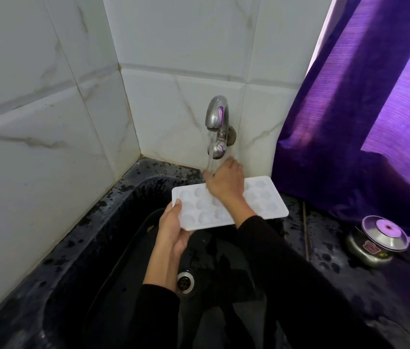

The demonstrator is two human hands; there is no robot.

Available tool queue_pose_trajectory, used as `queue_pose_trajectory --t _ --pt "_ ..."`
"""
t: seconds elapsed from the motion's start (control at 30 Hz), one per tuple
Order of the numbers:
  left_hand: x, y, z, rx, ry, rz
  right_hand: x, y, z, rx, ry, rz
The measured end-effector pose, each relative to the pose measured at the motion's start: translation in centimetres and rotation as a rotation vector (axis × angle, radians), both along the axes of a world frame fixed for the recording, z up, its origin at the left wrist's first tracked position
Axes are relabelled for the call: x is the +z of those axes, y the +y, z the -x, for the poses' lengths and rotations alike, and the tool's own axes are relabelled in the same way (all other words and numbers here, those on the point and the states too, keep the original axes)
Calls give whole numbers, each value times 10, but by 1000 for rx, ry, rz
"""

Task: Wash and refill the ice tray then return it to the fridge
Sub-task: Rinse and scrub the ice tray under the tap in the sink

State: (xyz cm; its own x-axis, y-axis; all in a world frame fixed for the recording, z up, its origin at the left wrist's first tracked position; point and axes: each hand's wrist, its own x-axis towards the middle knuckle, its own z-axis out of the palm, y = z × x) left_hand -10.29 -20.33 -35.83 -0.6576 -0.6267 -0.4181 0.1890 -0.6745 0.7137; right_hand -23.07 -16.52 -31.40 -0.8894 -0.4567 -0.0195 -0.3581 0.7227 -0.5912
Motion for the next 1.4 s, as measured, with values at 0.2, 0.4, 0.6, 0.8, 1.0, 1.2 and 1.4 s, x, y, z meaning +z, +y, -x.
queue_pose_trajectory --t 0.2,0.4,0.6,0.8,1.0,1.2,1.4 --pt "-8 3 11 46 -56 24 -29 14 -49 549 254 -208" --pt "-14 11 9 115 -63 0 -40 44 -29 455 232 -384" --pt "-28 5 7 151 -168 28 -42 59 -22 14 32 -473" --pt "-27 1 5 146 -203 93 -53 32 -74 565 237 -302" --pt "-29 -22 -14 217 -198 100 -48 56 -33 293 75 -439" --pt "-33 3 -1 154 -183 87 -48 37 -69 320 137 -395" --pt "-35 -2 -6 181 -164 60 -51 51 -55 496 198 -381"
